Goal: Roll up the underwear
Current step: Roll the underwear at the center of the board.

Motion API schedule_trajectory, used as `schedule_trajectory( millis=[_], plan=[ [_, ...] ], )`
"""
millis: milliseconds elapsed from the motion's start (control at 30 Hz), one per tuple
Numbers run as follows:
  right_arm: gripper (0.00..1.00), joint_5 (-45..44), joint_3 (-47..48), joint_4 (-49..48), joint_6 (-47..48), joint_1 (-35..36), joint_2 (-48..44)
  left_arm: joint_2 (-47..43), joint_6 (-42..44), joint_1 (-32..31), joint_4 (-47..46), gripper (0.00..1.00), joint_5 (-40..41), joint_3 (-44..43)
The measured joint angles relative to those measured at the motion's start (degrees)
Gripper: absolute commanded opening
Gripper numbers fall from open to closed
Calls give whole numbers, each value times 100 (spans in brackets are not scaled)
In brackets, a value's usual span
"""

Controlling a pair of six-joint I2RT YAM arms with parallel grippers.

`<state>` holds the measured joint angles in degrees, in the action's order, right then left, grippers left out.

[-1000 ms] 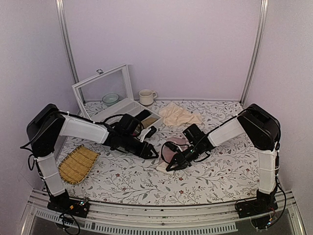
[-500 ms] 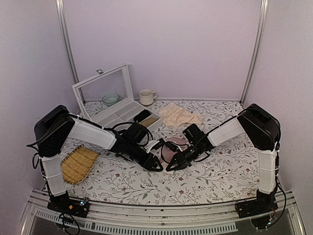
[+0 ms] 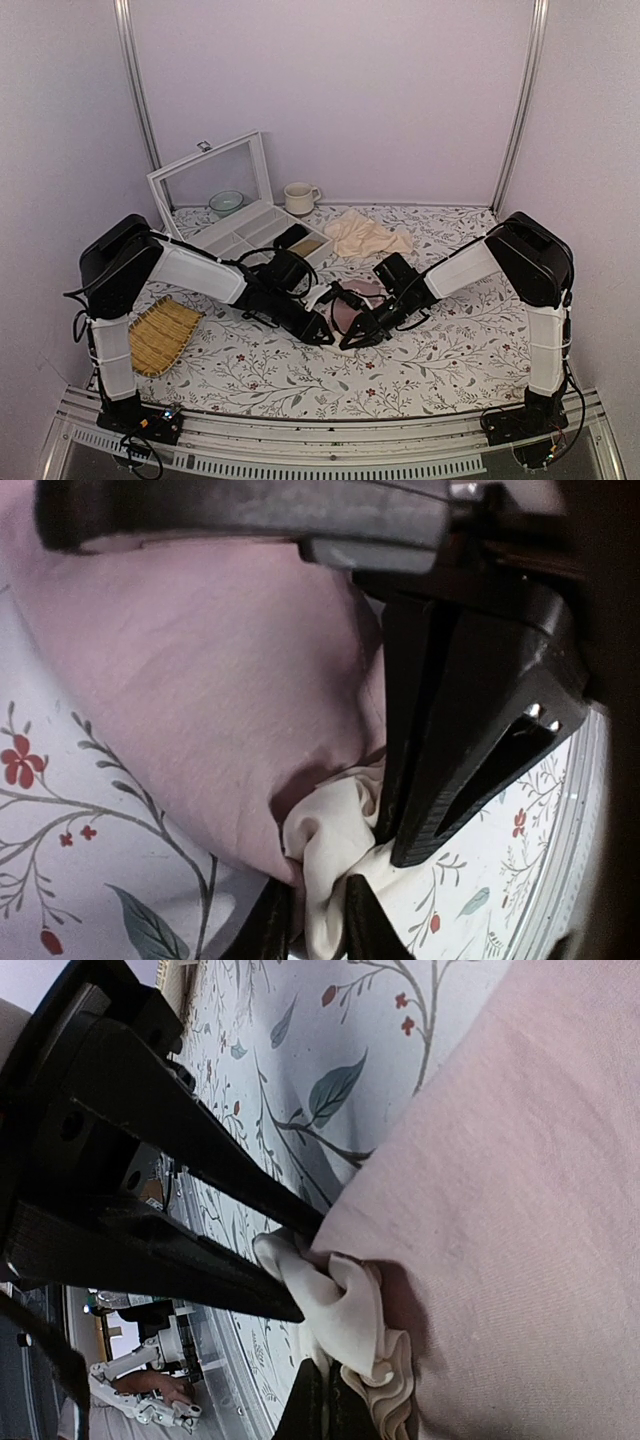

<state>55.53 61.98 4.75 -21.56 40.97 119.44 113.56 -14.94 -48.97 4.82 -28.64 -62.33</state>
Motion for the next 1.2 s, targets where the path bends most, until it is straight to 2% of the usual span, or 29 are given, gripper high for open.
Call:
schedule_trajectory(
  millis=[33,67,233,467,567,733,1200],
  plan=[
    [0,-2,0,0,0,0,0,4,-2,0,11,2,4,0],
    [0,-4,0,0,0,0,0,11,4,0,17,0,11,0],
    [2,-13,0,-2,0,0,0,11,-9,0,20,0,13,-7],
    [21,-48,-2,-9,20,4,-26,11,-22,0,63,0,24,-26],
    [23,-149,-24,-2,28,39,-133,11,-35,0,85,0,35,-35],
    [25,-752,-273,-72,24,90,-520,11,-94,-2,116,0,68,-55],
    [30,-3222,-1255,-234,127,328,-2129,11,-136,-4,271,0,83,-122]
  ],
)
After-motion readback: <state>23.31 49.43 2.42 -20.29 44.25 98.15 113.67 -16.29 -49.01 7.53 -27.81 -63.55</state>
